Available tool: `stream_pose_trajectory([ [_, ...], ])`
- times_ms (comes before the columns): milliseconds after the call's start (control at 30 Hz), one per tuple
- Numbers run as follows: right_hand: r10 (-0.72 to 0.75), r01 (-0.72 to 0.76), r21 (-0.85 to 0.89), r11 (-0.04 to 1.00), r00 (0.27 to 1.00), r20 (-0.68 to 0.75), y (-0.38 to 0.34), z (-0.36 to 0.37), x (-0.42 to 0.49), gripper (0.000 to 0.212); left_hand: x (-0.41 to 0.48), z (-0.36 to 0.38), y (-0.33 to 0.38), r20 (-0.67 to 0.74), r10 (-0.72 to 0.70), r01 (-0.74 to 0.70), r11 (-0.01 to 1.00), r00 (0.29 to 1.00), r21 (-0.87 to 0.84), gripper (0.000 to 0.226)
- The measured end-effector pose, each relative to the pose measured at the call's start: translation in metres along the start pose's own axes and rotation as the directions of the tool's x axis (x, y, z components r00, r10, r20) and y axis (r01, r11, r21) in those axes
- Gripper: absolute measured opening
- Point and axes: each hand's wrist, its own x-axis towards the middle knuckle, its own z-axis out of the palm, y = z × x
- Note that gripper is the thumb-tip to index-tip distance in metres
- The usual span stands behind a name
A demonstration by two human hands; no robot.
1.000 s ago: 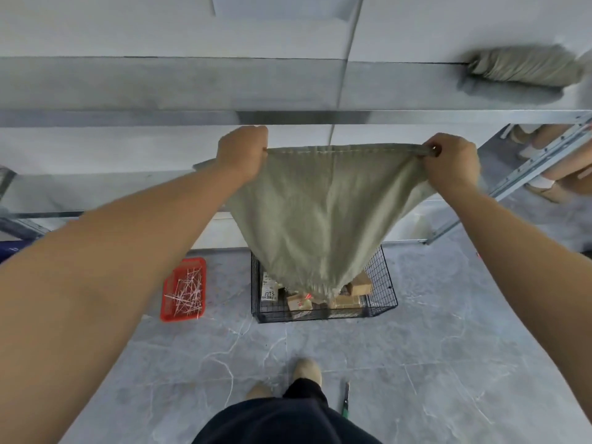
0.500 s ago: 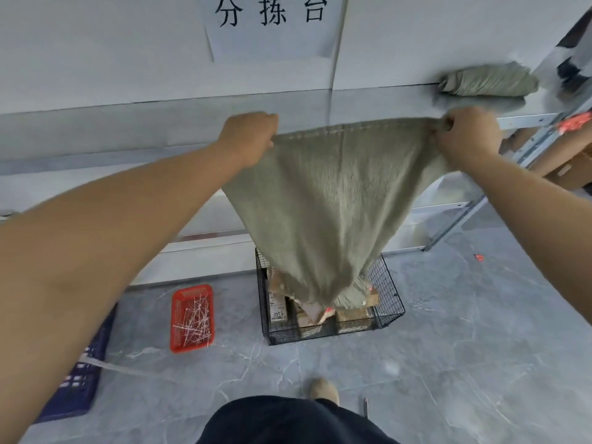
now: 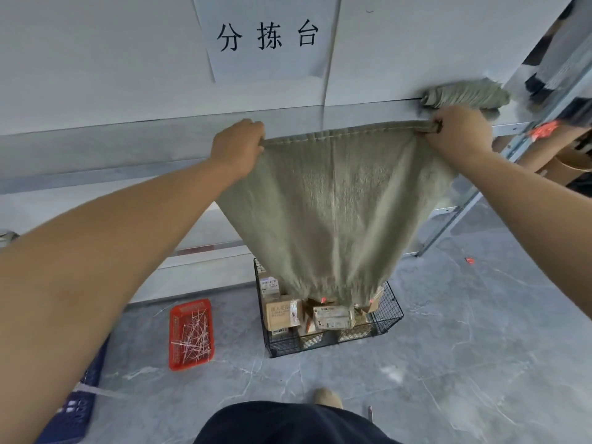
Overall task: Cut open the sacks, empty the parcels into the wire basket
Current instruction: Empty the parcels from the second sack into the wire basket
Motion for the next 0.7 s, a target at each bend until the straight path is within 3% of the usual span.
stream_pose_trajectory([
  [67,0.010,-0.008,0.037,0.999,0.998,-0.058,-0.002,-0.015,0.000,0.024,-0.003,-0.006,0.001,-0.012,0.011,-0.011,1.000,1.000,-0.011,0.022],
  [167,0.002,0.008,0.072,0.997,0.989,-0.145,-0.007,-0.035,-0.002,0.030,-0.014,-0.009,0.002,0.146,0.088,-0.095,0.995,0.985,0.043,0.027],
  [267,-0.067,0.067,-0.005,0.998,0.996,0.062,-0.007,-0.037,-0.009,0.033,-0.021,-0.009,-0.003,0.237,0.055,-0.065,0.997,0.970,0.037,0.028],
  [367,-0.068,0.024,0.193,0.981,0.972,0.224,-0.012,-0.042,-0.019,0.033,-0.028,-0.009,-0.010,0.257,-0.048,0.070,0.995,0.965,-0.077,0.024],
  [500,-0.087,-0.079,0.399,0.913,0.921,0.381,-0.023,-0.057,-0.032,0.026,-0.032,-0.018,-0.013,0.169,-0.076,0.107,0.977,0.983,-0.182,0.019],
  [700,0.114,-0.226,0.372,0.900,0.947,0.301,-0.052,-0.045,-0.038,0.023,-0.037,-0.038,-0.003,0.069,-0.008,0.027,0.963,0.998,-0.269,0.027],
])
